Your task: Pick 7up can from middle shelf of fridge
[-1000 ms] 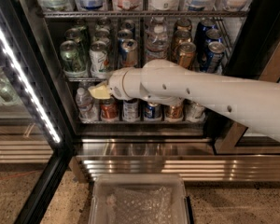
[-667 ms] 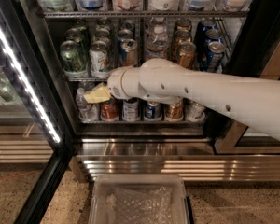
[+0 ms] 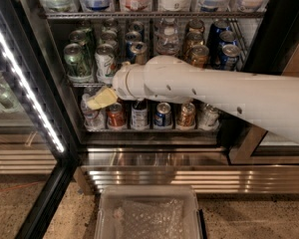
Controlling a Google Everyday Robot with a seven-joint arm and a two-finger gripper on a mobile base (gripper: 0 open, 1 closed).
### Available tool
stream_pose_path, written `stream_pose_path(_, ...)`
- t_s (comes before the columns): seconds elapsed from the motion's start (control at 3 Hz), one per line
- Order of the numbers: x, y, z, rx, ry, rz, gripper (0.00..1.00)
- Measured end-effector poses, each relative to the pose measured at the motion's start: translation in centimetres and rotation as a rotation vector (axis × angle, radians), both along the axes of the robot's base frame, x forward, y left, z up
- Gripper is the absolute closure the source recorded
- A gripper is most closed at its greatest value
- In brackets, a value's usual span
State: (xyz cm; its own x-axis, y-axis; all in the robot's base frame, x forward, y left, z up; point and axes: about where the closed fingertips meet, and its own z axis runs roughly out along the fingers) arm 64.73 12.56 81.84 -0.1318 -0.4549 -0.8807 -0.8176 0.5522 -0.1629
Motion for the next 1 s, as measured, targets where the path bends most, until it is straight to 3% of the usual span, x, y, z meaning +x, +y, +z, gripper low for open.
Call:
stream_pose_path(0.33,1.5,2.9,1.9,-0.096,-0.119,0.075,0.03)
stream_pose_path(0.67,3.1,5.2,2.4,-0.164,-0.181,0.128,0.01)
stream_pose_path(1.0,4.0,5.8,1.9,-0.171,-0.187,0.138,0.01)
